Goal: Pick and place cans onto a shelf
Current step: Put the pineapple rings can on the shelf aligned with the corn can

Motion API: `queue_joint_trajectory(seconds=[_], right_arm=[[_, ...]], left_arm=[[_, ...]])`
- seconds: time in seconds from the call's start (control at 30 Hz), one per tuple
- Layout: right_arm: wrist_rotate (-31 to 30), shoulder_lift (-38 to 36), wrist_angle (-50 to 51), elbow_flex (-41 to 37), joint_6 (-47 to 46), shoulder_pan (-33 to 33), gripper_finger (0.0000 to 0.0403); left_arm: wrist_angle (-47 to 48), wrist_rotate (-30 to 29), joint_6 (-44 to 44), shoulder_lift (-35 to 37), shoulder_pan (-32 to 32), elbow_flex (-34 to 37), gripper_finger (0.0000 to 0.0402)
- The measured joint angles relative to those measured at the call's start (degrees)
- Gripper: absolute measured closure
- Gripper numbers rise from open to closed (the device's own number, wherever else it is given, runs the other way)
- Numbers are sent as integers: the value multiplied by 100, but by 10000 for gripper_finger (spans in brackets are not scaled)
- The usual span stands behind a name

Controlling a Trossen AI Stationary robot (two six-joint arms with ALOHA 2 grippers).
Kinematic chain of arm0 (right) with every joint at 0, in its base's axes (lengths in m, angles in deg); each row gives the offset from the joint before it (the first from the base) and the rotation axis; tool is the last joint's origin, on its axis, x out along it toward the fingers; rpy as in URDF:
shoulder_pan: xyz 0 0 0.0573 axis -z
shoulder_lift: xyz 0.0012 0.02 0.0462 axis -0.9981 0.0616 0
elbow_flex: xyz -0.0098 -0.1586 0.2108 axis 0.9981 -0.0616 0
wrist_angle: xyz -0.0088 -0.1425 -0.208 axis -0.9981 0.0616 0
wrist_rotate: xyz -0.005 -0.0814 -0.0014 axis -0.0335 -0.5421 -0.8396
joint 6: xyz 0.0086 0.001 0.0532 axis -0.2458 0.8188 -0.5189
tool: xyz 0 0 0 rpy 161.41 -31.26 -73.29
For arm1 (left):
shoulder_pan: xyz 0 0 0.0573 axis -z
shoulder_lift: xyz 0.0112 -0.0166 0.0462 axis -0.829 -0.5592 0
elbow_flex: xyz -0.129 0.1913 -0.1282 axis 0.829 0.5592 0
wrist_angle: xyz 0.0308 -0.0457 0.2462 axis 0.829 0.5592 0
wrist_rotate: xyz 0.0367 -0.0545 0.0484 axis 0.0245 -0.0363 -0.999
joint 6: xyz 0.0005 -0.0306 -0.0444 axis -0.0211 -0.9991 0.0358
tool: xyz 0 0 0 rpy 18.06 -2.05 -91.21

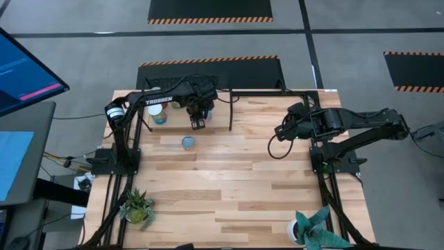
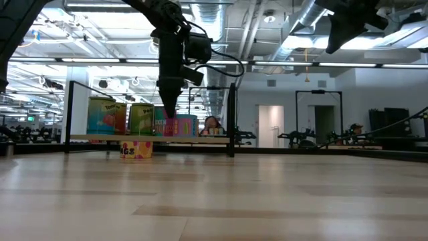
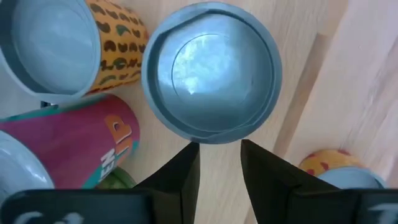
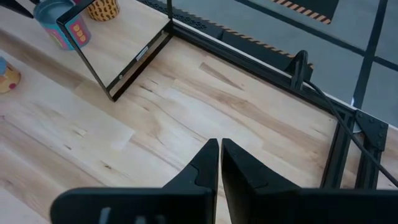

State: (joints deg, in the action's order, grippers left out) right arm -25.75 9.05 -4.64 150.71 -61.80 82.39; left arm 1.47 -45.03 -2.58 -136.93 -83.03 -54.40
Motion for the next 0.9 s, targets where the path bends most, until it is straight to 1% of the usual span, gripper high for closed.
queue_joint_trajectory(seconds=[0.1,0.17,0.27,0.37,0.4,0.43,0.5,0.57,0.6,0.63,0.67,0.8,0.9], right_arm=[[4,-2,-1,0,0,0,360],[9,0,0,0,0,0,360],[17,-1,-1,0,0,0,360],[17,-2,-1,0,0,0,360],[17,-1,1,0,0,0,360],[15,0,1,0,0,0,360],[15,0,1,0,0,0,360],[15,0,1,0,0,0,360],[15,-1,1,0,0,0,360],[15,0,1,0,0,0,360],[15,0,1,0,0,0,360],[28,0,3,0,2,0,360],[78,0,3,0,0,0,360]], left_arm=[[20,0,-16,0,0,0,294],[231,-18,-19,-1,0,-52,294],[889,-339,-184,-2,19,-348,294],[1802,-473,-695,-2,95,-874,294],[2058,-347,-916,-2,134,-1064,294],[2268,-91,-1149,2,185,-1216,294],[2600,734,-1581,4,311,-1397,294],[2719,1436,-1732,10,504,-1408,294],[2728,1595,-1706,30,630,-1349,294],[2745,1627,-1622,40,789,-1277,294],[2750,1571,-1538,42,948,-1196,294],[2734,1020,-1440,42,1568,-786,294],[2161,550,-1428,44,1942,-290,294]])
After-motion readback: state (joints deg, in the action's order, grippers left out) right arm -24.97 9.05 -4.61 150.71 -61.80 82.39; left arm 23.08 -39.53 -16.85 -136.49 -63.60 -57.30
